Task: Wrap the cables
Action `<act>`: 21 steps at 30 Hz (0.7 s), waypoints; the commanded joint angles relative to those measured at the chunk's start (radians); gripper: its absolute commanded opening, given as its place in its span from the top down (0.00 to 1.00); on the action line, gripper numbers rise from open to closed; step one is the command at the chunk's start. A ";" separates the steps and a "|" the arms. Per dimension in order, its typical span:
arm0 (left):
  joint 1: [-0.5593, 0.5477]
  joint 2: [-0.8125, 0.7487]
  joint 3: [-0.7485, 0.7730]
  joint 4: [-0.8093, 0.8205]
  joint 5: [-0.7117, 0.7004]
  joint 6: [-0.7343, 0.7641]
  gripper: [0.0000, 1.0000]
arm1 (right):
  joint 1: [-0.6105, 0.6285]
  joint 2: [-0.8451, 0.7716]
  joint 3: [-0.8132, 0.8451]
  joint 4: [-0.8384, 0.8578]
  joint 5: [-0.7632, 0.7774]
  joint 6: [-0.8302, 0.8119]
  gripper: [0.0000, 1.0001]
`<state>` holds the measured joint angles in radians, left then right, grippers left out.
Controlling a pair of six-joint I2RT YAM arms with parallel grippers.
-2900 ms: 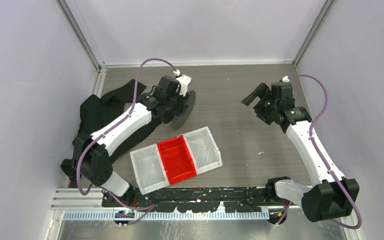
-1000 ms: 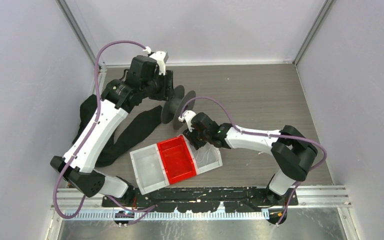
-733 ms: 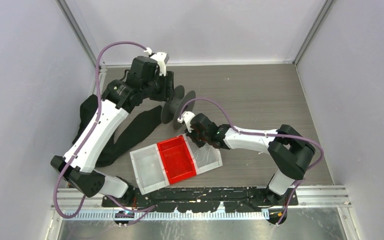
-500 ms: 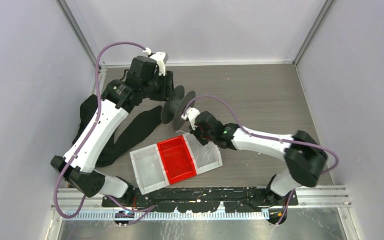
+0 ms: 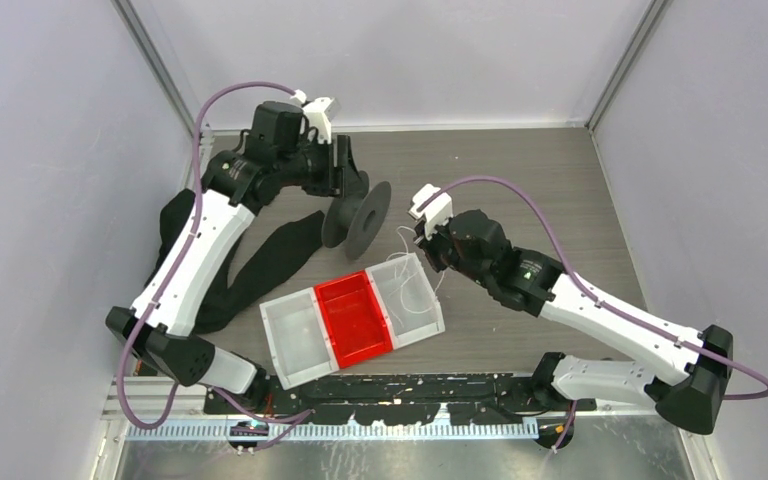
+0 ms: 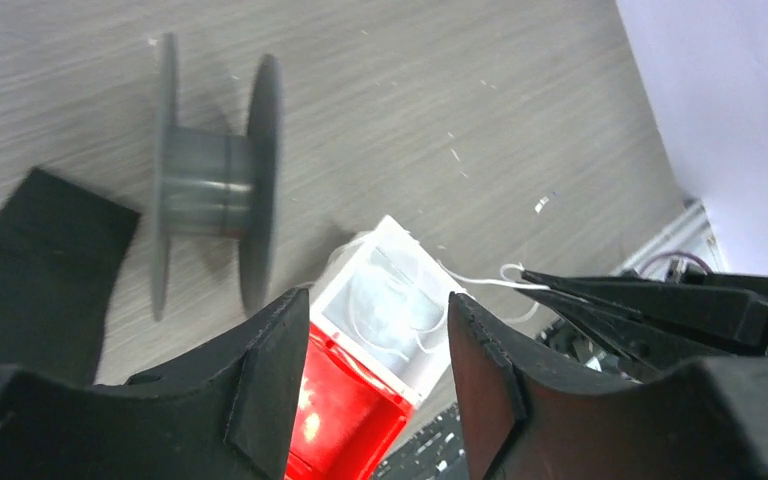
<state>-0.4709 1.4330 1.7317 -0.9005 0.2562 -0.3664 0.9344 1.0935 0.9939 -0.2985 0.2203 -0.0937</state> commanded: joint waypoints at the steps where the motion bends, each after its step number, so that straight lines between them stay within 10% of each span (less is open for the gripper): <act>1: 0.000 0.016 -0.010 0.043 0.194 0.012 0.45 | 0.005 -0.058 0.063 0.008 0.046 0.041 1.00; 21: 0.005 0.021 -0.135 0.198 0.351 -0.022 0.36 | 0.005 -0.135 0.389 0.056 0.116 0.033 0.99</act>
<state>-0.4709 1.4540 1.6299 -0.7998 0.5186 -0.3752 0.9344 0.9497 1.3121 -0.2878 0.2741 -0.0368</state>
